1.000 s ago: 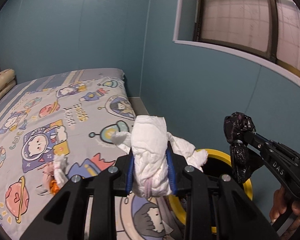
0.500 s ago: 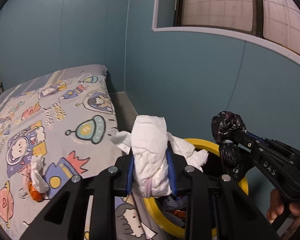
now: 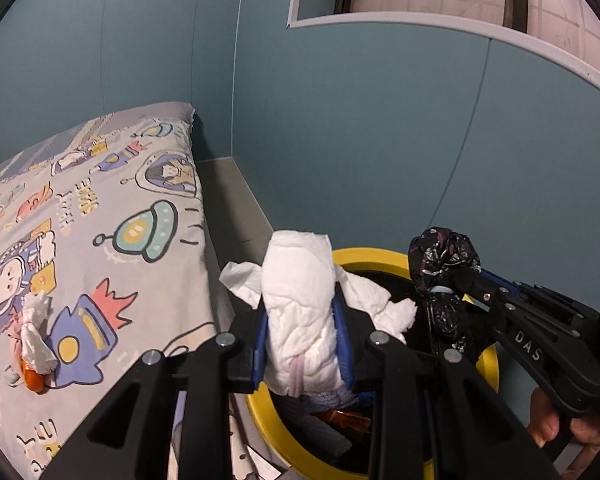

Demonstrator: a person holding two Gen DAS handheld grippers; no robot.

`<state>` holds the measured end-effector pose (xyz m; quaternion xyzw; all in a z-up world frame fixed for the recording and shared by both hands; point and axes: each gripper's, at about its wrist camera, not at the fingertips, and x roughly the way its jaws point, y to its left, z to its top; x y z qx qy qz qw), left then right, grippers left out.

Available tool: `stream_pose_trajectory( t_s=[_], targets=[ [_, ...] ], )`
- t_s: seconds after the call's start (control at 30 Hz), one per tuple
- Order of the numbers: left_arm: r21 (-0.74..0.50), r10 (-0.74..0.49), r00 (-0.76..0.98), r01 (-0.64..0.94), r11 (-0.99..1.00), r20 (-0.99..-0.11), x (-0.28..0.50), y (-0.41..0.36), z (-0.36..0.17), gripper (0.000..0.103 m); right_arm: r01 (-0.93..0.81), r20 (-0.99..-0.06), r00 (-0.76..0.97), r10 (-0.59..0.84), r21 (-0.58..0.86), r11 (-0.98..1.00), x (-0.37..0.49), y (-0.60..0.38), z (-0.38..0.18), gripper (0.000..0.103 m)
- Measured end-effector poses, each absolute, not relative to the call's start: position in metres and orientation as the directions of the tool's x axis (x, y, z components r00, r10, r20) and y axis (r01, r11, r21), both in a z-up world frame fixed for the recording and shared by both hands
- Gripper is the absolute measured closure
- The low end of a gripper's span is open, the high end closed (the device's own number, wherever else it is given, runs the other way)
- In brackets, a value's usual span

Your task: Collect trash

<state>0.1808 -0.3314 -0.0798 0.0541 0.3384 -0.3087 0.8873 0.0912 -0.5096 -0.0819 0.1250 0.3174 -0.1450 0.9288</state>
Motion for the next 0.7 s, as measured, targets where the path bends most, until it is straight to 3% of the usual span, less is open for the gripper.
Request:
stream_pose_trajectory(
  t_s=[0.37,0.5,0.6,0.7],
  targets=[
    [-0.147,-0.521,0.530,0.593,0.792,-0.669,0.190,-0.339,-0.093,0.077,0.370,-0.643,0.740,-0.196,0.147,0.917,0.101,-0.516,-0.091,0.096],
    [-0.158,-0.526,0.522,0.593,0.790,-0.672,0.191,-0.338,-0.093,0.070,0.379,-0.640,0.741,-0.202,0.150,0.913,0.101,-0.518,-0.091,0.095],
    [-0.173,-0.532,0.514,0.589,0.789,-0.673,0.192,-0.336,-0.094,0.064,0.393,-0.644,0.736,-0.208,0.156,0.906,0.098,-0.521,-0.091,0.089],
    [-0.167,-0.529,0.518,0.590,0.790,-0.672,0.190,-0.336,-0.093,0.060,0.403,-0.643,0.735,-0.216,0.158,0.901,0.096,-0.522,-0.092,0.074]
  ],
)
